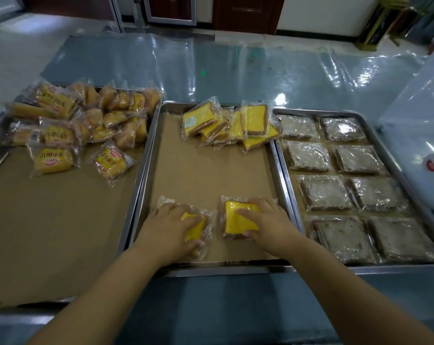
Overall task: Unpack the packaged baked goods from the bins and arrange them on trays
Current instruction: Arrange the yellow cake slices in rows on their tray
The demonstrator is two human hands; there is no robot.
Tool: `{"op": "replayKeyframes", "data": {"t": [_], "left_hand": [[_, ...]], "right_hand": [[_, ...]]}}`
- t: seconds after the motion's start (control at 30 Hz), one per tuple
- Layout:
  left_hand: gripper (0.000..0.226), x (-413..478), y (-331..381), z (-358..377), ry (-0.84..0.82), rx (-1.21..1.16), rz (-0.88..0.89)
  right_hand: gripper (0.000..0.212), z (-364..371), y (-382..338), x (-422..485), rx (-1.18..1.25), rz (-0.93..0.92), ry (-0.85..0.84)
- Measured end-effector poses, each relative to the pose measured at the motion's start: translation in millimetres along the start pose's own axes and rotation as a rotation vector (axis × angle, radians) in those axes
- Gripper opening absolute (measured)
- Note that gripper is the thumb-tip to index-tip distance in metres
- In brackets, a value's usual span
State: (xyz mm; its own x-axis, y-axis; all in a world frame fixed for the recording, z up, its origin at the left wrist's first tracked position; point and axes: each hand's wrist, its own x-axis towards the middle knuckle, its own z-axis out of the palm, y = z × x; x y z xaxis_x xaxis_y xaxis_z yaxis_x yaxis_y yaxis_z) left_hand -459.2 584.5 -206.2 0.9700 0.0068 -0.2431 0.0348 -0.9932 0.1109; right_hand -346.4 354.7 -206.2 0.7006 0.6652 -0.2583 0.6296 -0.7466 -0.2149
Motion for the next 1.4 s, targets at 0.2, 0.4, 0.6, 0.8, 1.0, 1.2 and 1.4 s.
{"op": "replayKeyframes", "data": {"t": [0.2, 0.4, 0.6, 0.8, 1.0, 1.2, 1.4], "left_hand": [[0.068, -11, 18, 3, 0.017, 0.066, -0.105], [0.083, -8, 8, -5, -0.036, 0.02, -0.155], [0.07, 27, -15, -30, 0.111, -0.128, -0.186], [0.044, 97, -39, -58, 0.264, -0.255, -0.168], [0.049, 176, -60, -74, 0.327, -0.289, -0.177], [0.064, 224, -76, -74, 0.248, -0.335, -0.187], [0.055, 237, -83, -63, 0.244, -0.381, -0.177]], "right_hand": [[0.075, -1, 4, -20, 0.012, -0.002, -0.09], [0.076, -11, 1, -13, 0.006, 0.014, -0.144], [0.056, -43, 0, 29, 0.167, 0.05, -0.016], [0.044, -77, -2, 97, 0.272, 0.131, 0.219], [0.049, -103, -1, 176, 0.316, 0.18, 0.426], [0.061, -105, 1, 229, 0.265, 0.239, 0.337], [0.048, -93, 7, 238, 0.256, 0.265, 0.33]]}}
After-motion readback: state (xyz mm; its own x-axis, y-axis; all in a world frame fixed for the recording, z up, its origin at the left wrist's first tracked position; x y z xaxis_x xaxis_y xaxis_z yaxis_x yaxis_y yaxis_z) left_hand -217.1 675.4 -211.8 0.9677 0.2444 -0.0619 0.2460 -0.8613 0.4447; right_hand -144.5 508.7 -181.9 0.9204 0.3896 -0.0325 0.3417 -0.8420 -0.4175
